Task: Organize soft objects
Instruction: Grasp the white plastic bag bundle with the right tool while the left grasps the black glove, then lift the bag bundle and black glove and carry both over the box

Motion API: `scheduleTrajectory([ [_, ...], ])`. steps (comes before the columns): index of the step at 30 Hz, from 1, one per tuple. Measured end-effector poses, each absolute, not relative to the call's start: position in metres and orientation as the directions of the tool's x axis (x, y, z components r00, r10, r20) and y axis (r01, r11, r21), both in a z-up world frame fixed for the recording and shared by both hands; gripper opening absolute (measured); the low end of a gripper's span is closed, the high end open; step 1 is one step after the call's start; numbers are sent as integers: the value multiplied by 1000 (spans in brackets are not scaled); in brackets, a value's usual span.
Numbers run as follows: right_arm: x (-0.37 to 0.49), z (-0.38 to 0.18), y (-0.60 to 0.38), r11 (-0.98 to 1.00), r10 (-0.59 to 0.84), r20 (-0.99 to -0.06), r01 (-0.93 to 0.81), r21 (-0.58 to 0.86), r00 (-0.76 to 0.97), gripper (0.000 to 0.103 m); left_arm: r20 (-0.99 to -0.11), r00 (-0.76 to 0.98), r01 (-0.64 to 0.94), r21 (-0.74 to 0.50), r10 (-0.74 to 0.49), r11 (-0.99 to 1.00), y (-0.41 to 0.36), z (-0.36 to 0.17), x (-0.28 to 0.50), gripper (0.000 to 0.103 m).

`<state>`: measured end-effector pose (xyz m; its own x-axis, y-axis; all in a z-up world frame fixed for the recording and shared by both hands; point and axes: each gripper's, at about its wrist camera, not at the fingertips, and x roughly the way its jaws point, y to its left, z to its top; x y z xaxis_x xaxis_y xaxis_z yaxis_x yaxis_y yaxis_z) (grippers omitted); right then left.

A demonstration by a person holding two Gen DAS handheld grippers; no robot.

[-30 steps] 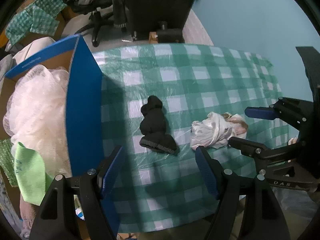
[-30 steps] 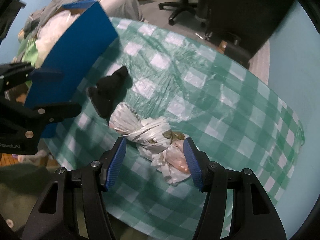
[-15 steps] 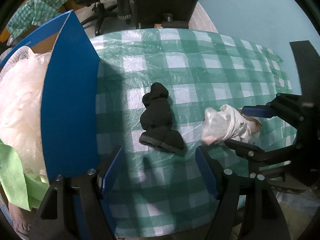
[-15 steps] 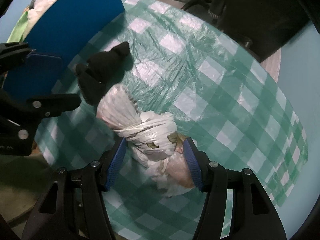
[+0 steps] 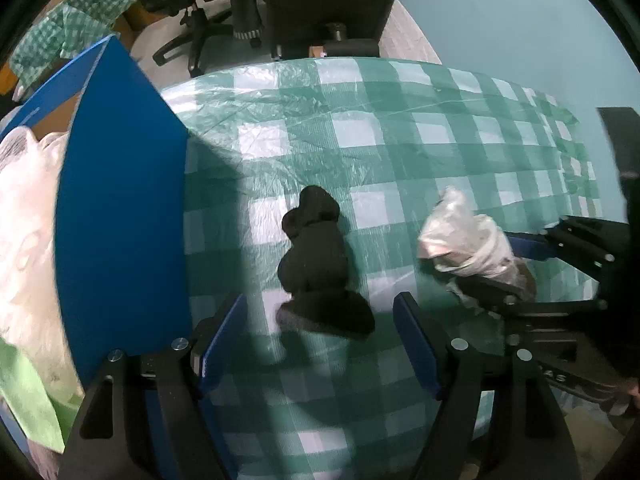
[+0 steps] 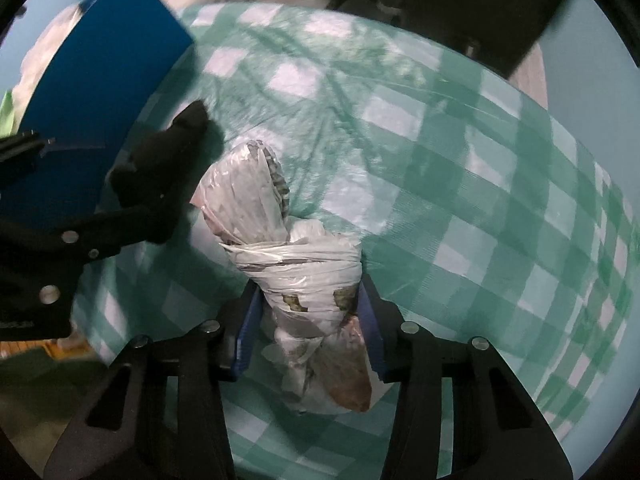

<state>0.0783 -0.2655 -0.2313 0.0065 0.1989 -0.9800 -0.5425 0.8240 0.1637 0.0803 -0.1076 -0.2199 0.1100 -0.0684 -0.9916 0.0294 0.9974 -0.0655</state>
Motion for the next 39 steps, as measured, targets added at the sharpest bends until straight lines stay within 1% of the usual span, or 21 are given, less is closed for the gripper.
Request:
scheduleTrajectory([
  [8,88,-221,-290,867,216,-976,-466,175,34,43,-993,116,48,-30,-36,998,-108,-235,91,77],
  [10,89,-218,-295,874,213,-976,-454,172,39,43,-992,124,65,-23,-30,998,-109,-236,92,75],
  [12,85,-213,-296,877,213,-976,-449,171,44,43,-992,121,77,-32,-41,997,-110,-237,91,65],
  [14,86,-208,-298,881,211,-976,-444,166,53,43,-993,109,86,-36,-45,996,-110,-239,91,50],
  [16,82,-202,-293,883,205,-977,-441,159,59,43,-993,106,89,-39,-49,995,-110,-239,91,43],
  [18,82,-199,-289,885,206,-976,-438,158,64,43,-992,115,85,-39,-49,996,-109,-239,91,38],
  [27,83,-172,-278,889,204,-974,-434,143,97,43,-989,127,87,-59,-70,994,-105,-229,76,37],
  [34,84,-146,-275,892,212,-970,-429,141,121,43,-982,167,71,-75,-86,995,-100,-202,71,37],
  [39,84,-131,-271,891,218,-966,-432,140,138,43,-972,214,80,-77,-93,994,-100,-173,61,37],
])
